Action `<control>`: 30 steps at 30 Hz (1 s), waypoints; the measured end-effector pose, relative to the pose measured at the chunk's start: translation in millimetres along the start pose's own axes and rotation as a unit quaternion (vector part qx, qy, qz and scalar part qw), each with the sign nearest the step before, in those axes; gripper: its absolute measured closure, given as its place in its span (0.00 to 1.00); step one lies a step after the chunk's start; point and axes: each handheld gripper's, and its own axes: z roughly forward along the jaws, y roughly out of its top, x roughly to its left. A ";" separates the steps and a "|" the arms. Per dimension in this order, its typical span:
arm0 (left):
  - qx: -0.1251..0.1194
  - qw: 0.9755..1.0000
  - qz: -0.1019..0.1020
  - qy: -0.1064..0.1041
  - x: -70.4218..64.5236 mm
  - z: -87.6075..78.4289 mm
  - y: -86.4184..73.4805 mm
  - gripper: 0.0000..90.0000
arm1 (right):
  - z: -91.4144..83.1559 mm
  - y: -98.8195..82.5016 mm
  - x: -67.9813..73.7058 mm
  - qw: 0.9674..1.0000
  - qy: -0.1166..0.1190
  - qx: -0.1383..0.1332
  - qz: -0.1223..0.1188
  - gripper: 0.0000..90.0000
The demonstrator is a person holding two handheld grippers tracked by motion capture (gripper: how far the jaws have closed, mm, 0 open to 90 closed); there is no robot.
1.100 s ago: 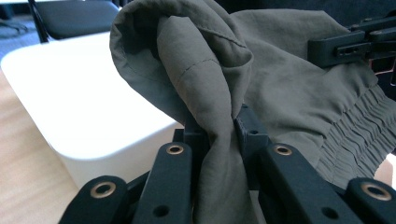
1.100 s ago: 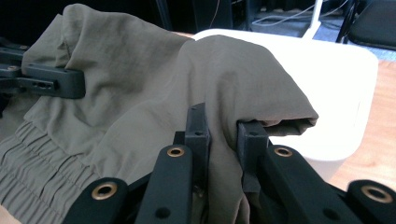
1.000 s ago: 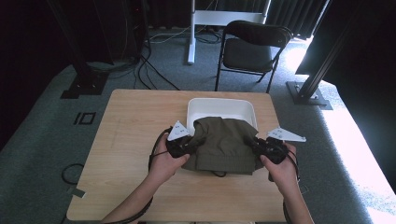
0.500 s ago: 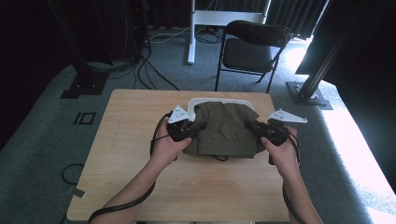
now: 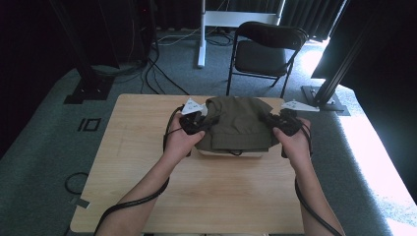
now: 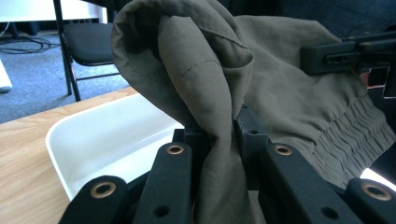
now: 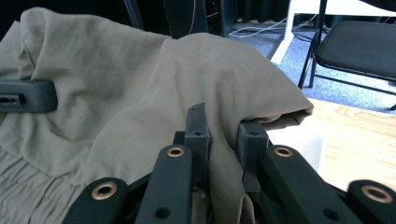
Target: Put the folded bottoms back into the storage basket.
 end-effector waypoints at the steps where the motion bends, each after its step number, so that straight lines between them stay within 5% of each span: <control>1: 0.004 1.000 -0.001 0.000 1.6 1.9 1.1 0.89 | 2.5 1.8 -1.6 1.000 -0.003 0.001 0.001 0.87; 15: 0.026 0.999 -0.025 0.022 24.1 36.2 2.7 0.89 | 42.4 6.3 -22.0 0.999 -0.026 0.028 0.027 0.87; 30: 0.087 0.994 -0.050 0.045 46.7 74.2 -16.0 0.89 | 86.5 -17.6 -38.3 0.995 -0.046 0.070 0.051 0.87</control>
